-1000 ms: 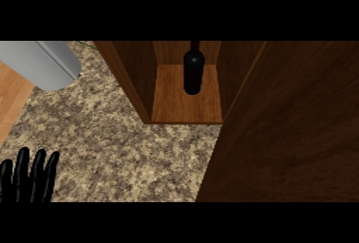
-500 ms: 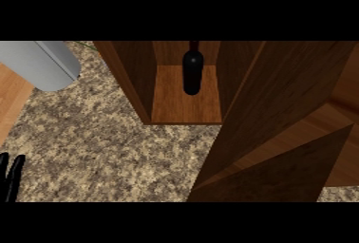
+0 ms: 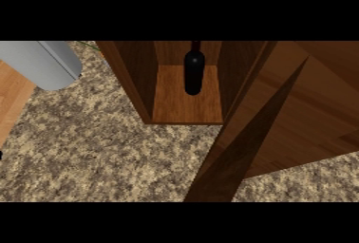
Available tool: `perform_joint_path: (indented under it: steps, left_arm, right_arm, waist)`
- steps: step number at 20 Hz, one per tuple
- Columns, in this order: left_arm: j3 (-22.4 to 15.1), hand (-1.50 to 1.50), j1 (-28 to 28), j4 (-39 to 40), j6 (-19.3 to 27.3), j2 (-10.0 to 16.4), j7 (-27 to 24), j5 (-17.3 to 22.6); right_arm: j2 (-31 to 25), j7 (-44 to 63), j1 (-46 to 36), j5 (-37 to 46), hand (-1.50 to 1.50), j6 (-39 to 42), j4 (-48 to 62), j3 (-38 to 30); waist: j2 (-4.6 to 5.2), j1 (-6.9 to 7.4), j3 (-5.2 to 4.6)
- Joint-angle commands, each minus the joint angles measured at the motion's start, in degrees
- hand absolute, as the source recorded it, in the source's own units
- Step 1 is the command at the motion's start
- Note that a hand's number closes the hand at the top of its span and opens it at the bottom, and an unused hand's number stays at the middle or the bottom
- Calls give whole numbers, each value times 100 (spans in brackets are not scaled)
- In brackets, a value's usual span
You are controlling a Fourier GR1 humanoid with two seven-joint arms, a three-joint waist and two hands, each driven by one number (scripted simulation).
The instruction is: Pick up the wine, place it into the cabinet and close the cabinet
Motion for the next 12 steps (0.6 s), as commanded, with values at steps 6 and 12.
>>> perform_joint_path:
  steps: [6, 12]
  left_arm:
    - [129, -150, -247, -45, -253, -86, 384, 266]
    - [134, -150, -465, 45, -236, -198, 531, 212]
  right_arm:
    - [213, -36, -1760, 528, 150, -1288, 600, 757]
    - [194, 151, -2685, 144, 150, -1794, 965, 576]
  waist:
    - [52, 47, -2]
    - [64, 95, 0]
